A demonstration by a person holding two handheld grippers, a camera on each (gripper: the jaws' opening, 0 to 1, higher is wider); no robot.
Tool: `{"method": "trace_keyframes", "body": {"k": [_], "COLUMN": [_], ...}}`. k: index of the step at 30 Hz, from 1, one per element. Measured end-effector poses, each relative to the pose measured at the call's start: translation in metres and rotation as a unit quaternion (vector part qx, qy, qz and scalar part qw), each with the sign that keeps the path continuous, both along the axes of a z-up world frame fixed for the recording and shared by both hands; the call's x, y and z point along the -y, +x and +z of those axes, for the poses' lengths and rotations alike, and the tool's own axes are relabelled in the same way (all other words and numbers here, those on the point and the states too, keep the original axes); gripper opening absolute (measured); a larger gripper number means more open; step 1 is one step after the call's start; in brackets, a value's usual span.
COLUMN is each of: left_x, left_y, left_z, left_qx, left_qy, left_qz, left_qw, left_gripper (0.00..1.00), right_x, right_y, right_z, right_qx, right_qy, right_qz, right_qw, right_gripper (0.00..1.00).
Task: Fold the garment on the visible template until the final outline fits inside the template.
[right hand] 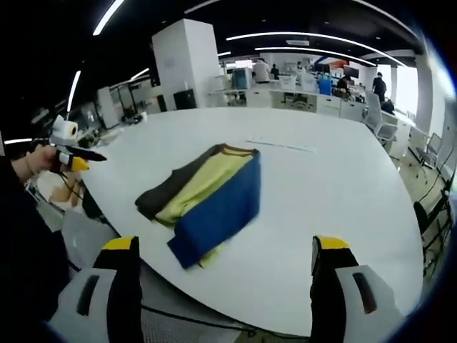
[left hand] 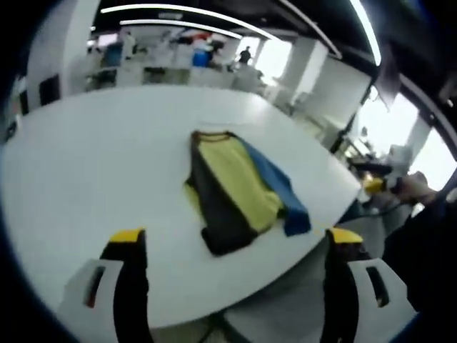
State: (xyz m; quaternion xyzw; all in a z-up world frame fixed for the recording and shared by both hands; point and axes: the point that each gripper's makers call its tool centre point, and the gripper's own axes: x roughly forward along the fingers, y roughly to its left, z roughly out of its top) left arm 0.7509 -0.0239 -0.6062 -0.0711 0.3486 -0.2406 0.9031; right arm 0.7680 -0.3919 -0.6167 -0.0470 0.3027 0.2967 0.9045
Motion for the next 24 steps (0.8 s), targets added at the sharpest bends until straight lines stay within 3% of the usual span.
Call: {"method": "trace_keyframes", "body": {"k": [13,19,24], "left_x": [-0.002,-0.002,0.000], "left_y": [0.000,-0.003,-0.004], "left_z": [-0.002,-0.005,-0.005], "left_qx": [-0.006,-0.009,-0.010], "left_qy": [0.008,0.009,0.004], "left_qz": [-0.008,-0.008,-0.012], "left_qw": [0.9999,0.9999,0.9999], "left_gripper": [0.99,0.99,0.99], "right_x": [-0.010,-0.015,-0.032], "right_y": [-0.001,-0.006,-0.011], "right_z": [-0.010,-0.017,-0.026], "right_qx": [-0.006,-0.011,-0.018], "right_qy": [-0.017,-0.034,-0.048], "right_qz": [0.014,0.034,0.065], "right_qw": [0.9997,0.9988,0.9966], "right_gripper": [0.99,0.91,0.82]}}
